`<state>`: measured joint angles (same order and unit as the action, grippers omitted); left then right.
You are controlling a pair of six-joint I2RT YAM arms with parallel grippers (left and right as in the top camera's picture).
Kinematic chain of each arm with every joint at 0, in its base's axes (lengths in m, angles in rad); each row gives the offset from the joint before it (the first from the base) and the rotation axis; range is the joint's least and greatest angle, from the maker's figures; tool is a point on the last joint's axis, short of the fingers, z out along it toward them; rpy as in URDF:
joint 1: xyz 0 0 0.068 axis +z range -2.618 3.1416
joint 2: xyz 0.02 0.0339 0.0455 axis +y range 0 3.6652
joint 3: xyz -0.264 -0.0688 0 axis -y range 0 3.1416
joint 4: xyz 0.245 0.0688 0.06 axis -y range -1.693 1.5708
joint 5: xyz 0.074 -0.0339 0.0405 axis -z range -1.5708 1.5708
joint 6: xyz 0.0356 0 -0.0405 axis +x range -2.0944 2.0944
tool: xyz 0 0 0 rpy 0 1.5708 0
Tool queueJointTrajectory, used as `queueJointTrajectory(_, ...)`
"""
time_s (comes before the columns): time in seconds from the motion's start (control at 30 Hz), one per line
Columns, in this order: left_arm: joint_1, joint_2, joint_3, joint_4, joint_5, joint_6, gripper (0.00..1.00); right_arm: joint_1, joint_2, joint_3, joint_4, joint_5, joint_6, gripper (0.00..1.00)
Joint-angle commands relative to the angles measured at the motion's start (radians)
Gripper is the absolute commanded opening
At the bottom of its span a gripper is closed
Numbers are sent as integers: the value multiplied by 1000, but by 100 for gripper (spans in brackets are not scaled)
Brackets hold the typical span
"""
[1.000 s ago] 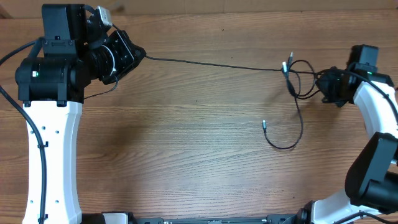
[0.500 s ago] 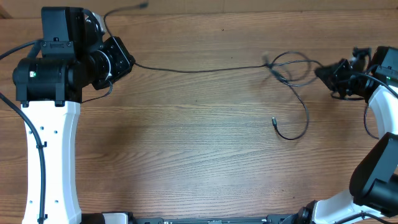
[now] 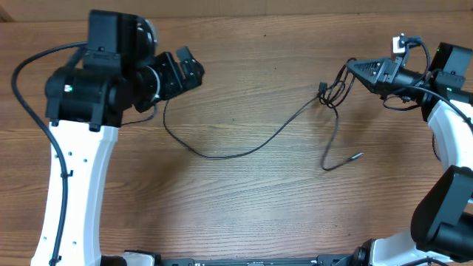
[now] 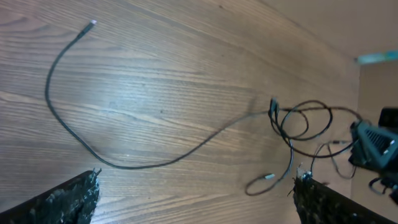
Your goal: Untangle cables
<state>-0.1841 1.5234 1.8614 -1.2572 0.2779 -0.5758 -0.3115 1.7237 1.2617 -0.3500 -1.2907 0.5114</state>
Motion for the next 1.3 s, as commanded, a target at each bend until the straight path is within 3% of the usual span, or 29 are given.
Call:
queueJointTrajectory(0.0,-36,-6,13,5,-33,-1,100,20,-38,3,56,-150,179,4)
queueJointTrajectory(0.17,-103,1,-32,24,-33,-83,100,57,-39,3,212,-204,338,4)
queueJointTrajectory(0.33,-183,38,-126,91,2,-254,99,90,-40,3,422,-208,472,4)
queueJointTrajectory(0.63,-248,209,-263,470,335,-362,100,140,-41,3,734,-223,663,4)
queueJointTrajectory(0.93,-249,415,-264,812,550,-543,99,170,-42,3,795,-237,696,4)
queueJointTrajectory(1.13,-263,511,-264,880,573,-619,51,197,-42,3,835,-237,697,4)
queueJointTrajectory(1.27,-294,550,-264,882,580,-634,49,199,-42,3,854,-234,697,4)
